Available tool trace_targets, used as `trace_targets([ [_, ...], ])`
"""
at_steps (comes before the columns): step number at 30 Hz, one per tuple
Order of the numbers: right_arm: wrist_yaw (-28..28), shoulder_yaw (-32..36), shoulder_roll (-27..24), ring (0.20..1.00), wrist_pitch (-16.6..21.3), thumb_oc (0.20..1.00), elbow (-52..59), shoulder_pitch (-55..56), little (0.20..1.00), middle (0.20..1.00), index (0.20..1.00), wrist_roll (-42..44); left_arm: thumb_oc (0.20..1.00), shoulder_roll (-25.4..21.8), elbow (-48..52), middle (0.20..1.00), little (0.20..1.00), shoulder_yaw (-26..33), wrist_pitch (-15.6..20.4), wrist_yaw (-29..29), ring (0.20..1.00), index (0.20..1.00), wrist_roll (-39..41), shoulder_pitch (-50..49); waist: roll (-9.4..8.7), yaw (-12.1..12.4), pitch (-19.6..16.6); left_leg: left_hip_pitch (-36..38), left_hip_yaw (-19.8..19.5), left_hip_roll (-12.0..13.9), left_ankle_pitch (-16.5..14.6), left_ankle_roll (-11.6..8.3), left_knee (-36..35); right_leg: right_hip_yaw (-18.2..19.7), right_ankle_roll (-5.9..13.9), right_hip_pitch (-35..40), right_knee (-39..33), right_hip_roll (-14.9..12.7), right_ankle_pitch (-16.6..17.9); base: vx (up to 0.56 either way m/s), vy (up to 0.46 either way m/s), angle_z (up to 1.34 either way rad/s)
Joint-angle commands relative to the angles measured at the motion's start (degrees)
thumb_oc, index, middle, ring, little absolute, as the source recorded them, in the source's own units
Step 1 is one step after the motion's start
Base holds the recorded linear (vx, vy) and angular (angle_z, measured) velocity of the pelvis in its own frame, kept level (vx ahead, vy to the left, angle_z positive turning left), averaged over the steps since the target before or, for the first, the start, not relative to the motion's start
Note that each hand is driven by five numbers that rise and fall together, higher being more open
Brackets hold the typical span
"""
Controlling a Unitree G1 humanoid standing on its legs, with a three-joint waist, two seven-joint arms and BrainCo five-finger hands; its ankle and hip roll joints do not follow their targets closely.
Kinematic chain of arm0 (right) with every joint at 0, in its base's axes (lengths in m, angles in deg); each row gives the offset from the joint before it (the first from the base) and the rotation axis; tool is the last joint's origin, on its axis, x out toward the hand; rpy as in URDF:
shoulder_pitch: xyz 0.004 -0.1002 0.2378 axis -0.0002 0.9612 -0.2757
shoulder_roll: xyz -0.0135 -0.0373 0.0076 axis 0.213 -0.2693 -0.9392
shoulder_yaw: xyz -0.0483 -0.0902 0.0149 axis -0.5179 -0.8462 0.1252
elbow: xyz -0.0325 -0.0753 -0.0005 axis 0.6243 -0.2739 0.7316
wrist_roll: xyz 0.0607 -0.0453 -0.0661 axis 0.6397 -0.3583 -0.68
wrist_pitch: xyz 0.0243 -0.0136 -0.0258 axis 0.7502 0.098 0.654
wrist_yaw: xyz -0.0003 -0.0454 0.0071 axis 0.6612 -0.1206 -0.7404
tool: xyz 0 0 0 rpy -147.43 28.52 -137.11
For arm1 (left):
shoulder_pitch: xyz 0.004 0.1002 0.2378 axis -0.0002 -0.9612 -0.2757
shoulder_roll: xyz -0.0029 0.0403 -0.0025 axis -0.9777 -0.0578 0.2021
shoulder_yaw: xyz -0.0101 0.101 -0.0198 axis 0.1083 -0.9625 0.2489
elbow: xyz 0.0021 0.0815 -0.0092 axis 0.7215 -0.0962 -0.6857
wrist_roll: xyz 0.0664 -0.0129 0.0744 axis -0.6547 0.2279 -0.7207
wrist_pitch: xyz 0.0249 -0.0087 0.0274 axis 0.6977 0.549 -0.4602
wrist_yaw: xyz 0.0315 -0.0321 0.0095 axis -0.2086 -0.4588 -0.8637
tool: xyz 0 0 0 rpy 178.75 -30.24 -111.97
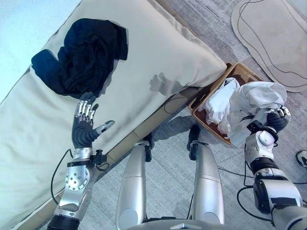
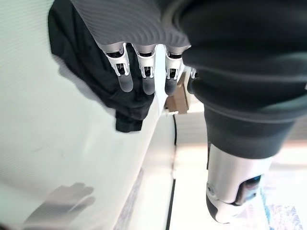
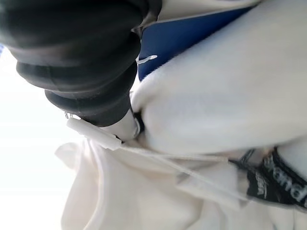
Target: Pick up clothes into the bucket
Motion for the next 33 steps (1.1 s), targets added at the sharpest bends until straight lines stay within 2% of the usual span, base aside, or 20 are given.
trace_targets([
  [1,0.99,-2.24,-7.18,0.200,-0.04,0.200,-1.61,-1.03,0.200,0.200,0.200,1.70,1.000,-0.92,4.89,1.000,1.000,-0.34,3.27,-0.35,1.000,1.000,1.04,-0.25,1.55,-0.34,-1.97,-0.63,0.07,0.14,-4.47,0.74,2.87,1.58,3.43,3.81,0.06,-3.64,0.40,0.00,0.000,0.00],
  [9,-0.31,-3.85,-14.19,0.200,-5.08,0.200,-11.36,-6.53,0.200,0.200,0.200,-0.72,1.000,-1.91,4.66,1.000,1.000,-1.04,2.29,-1.07,1.000,1.000,1.38,-0.26,2.41,0.80,-2.86,-0.11,0.45,-0.35,-4.05,0.88,1.12,1.46,4.13,4.07,-1.25,-4.32,0.91,0.00,0.011,0.01],
  [11,-0.38,-3.76,-14.53,0.203,-5.43,0.203,-11.92,-6.87,0.203,0.203,0.203,-0.70,1.000,-1.70,4.62,1.000,1.000,-1.12,2.19,-0.99,1.000,1.000,1.49,-0.26,2.54,0.91,-2.88,-0.16,0.49,-0.38,-4.08,0.96,1.17,1.51,4.13,4.06,-1.22,-4.35,0.91,0.00,0.000,0.00],
  [12,-0.40,-3.92,-15.08,0.344,-6.10,0.344,-12.96,-7.34,0.344,0.344,0.344,-0.98,1.000,-1.70,4.54,1.000,1.000,-1.15,2.08,-0.97,1.000,1.000,1.38,-0.20,2.63,0.99,-2.92,-0.19,0.55,-0.42,-4.14,0.99,1.25,1.51,4.13,4.02,-1.11,-4.39,0.87,0.00,0.000,0.00],
  [14,-0.18,-4.61,-15.84,1.000,-7.31,1.000,-14.58,-8.56,1.000,1.000,1.000,-1.53,1.000,-1.69,4.54,1.000,1.000,-0.94,1.83,-0.97,1.000,1.000,1.24,-0.34,2.79,1.13,-2.98,-0.11,0.67,-0.46,-4.30,1.05,1.62,1.46,4.14,4.08,-0.66,-4.57,0.72,0.00,0.000,0.00],
  [22,0.43,-5.15,-14.67,1.000,-8.98,1.000,-16.33,-8.56,1.000,1.000,1.000,-2.34,1.000,-0.87,3.88,1.000,1.000,0.00,1.20,-1.12,1.000,1.000,1.57,0.35,2.55,0.89,-3.03,1.14,0.94,-0.26,-4.15,0.99,0.84,0.98,4.20,5.36,-1.58,-4.74,1.08,0.00,0.000,0.00],
  [29,3.73,-6.85,-13.17,1.000,-10.99,1.000,-16.70,-7.00,1.000,1.000,1.000,-5.02,1.000,-0.41,2.73,1.000,1.000,0.67,0.85,-2.32,1.000,1.000,2.10,0.73,1.62,0.75,-3.19,3.40,0.75,0.02,-3.35,0.74,-1.12,-0.03,4.37,7.99,-3.63,-4.70,1.89,-0.01,-0.002,0.00],
  [30,2.79,-6.61,-12.23,1.000,-10.54,1.000,-15.99,-5.88,1.000,1.000,1.000,-5.76,1.000,-0.12,2.32,1.000,1.000,1.06,0.83,-2.30,1.000,1.000,2.09,1.02,1.40,0.60,-3.12,3.98,1.01,0.08,-1.30,1.12,-2.62,-0.86,4.07,8.81,-5.48,-4.72,3.88,0.00,0.000,0.00],
  [31,2.72,-6.60,-12.16,1.000,-10.57,1.000,-15.95,-5.79,1.000,1.000,1.000,-5.81,1.000,-0.14,2.28,1.000,1.000,1.04,0.81,-2.31,1.000,1.000,2.09,0.98,1.37,0.64,-3.36,4.71,0.51,0.00,-2.69,0.65,-2.60,-0.60,4.56,9.47,-5.27,-4.60,2.64,0.01,-0.016,0.04],
  [32,2.82,-6.67,-11.41,1.000,-10.36,1.000,-15.03,-4.72,1.000,1.000,1.000,-6.48,1.000,0.08,1.90,1.000,1.000,1.20,0.79,-2.32,1.000,1.000,2.06,1.15,1.14,0.60,-3.45,5.56,0.40,0.00,-2.34,0.55,-3.41,-0.81,4.72,10.52,-6.19,-4.44,2.96,0.01,-0.021,0.04],
  [33,2.68,-6.97,-10.93,1.000,-9.98,1.000,-13.88,-4.15,1.000,1.000,1.000,-7.26,1.000,0.20,1.71,1.000,1.000,1.46,0.77,-2.29,1.000,1.000,1.90,1.36,0.88,0.49,-3.29,5.54,0.77,0.14,-0.65,0.96,-4.14,-1.41,4.28,10.82,-7.28,-4.52,4.52,-0.06,-0.025,0.04],
])
